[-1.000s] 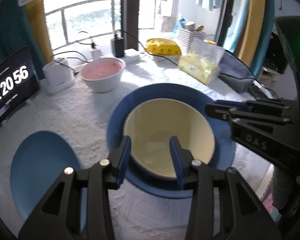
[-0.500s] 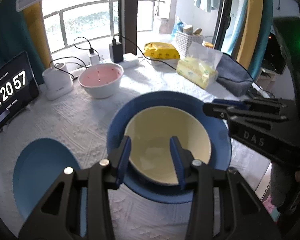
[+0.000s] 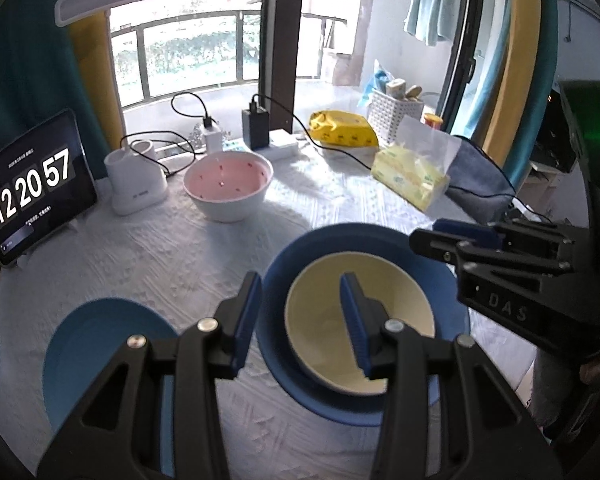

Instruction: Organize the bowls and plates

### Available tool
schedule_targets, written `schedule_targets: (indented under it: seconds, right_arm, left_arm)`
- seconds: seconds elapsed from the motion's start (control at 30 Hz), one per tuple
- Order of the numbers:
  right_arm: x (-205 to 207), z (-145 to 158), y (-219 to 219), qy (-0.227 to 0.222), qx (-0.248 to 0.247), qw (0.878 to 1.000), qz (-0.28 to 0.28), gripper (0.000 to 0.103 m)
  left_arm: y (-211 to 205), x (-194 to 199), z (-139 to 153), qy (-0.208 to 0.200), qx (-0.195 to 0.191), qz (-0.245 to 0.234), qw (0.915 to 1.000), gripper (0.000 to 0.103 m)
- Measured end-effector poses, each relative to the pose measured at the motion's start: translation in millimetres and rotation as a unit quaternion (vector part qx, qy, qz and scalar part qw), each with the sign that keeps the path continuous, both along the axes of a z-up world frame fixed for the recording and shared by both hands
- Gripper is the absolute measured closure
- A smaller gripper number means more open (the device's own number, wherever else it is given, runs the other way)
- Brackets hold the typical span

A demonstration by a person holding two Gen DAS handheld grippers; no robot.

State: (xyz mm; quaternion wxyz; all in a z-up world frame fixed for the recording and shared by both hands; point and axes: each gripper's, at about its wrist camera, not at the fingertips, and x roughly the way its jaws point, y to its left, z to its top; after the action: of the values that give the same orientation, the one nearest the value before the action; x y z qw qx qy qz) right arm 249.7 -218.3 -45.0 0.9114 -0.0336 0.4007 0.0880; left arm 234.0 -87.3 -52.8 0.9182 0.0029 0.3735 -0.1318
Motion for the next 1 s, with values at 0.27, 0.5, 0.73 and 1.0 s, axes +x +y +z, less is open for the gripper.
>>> schedule_targets:
  seconds: [0.27, 0.5, 0.73, 1.0]
  right_arm:
    - [9, 8, 7, -0.007, -0.002, 1.000, 0.005, 0.078]
    - [19, 11, 13, -0.010, -0.012, 1.000, 0.010, 0.078]
    - [34, 16, 14, -0.021, -0.007, 1.000, 0.016, 0.062]
    - [51, 21, 20, -0.048, -0.007, 0.997, 0.056, 0.049]
  left_arm:
    - [12, 10, 10, -0.009, -0.006, 0.008, 0.9999, 0.059]
    - [24, 23, 14, -0.016, -0.014, 0.023, 0.9995, 0.059]
    - [36, 40, 20, -0.028, -0.016, 0.044, 0.9985, 0.058]
    - [40, 59, 15, -0.033, -0.014, 0.073, 0.9967, 0.058]
